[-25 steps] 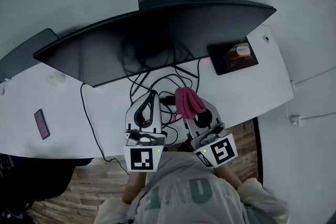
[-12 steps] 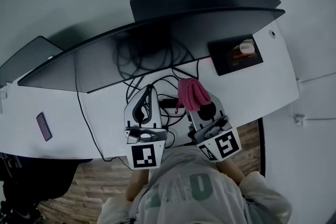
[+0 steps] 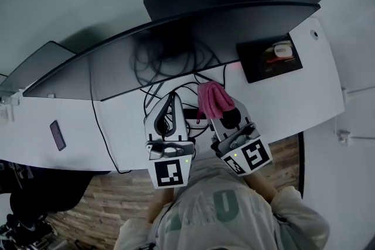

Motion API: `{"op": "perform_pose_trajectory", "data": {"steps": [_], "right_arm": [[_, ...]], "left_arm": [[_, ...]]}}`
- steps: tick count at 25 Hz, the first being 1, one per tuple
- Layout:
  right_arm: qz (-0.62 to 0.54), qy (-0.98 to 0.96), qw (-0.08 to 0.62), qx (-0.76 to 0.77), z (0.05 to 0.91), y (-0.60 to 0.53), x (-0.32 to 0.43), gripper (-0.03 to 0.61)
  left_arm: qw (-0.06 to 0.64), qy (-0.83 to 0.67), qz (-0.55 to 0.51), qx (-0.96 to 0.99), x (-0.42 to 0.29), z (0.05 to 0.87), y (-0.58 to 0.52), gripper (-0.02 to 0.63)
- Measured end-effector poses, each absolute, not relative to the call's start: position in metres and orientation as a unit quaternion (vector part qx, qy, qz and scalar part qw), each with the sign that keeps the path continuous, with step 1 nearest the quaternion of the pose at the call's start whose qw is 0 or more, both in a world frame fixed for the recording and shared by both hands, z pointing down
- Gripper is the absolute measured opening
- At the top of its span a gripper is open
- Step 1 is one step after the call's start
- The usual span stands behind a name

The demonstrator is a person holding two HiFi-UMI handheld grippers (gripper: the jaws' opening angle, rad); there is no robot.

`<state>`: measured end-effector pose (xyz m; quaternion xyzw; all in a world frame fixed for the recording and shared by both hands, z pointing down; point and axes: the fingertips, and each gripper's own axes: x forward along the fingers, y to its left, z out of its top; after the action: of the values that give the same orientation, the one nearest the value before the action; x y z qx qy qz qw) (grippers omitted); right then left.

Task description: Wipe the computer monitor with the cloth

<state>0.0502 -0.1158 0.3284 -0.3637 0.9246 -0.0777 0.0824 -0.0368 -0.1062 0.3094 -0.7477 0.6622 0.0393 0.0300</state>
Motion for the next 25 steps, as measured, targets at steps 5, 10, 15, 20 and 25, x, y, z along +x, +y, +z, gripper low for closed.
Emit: {"op": "perform_pose_trajectory", "data": {"steps": [5,10,15,20,25], "right_arm": [[-0.049,0.927,0.057,-0.368,0.333,-0.122,0.045,0.058],[-0.029,0.927,0.049,-0.370,0.334,-0.130,0.049,0.058],[-0.021,0.911,0.039,-0.409,0.338,-0.154,0.087,0.058],[-0.013,0.887,0.024,-0.462,0.349,-0.182,0.142,0.058],[-0.064,0.832,0.017,-0.551,0.385,-0.220,0.222,0.058]], "left_arm": [[0.030,0.665,0.033,-0.745,-0.036,0.310,-0.108,0.014],[0.036,0.654,0.030,-0.755,-0.027,0.317,-0.120,0.015],[0.038,0.618,0.030,-0.785,0.014,0.325,-0.143,0.015],[0.016,0.597,0.029,-0.801,0.040,0.336,-0.157,0.015],[0.012,0.583,0.025,-0.812,0.061,0.339,-0.168,0.015]]}}
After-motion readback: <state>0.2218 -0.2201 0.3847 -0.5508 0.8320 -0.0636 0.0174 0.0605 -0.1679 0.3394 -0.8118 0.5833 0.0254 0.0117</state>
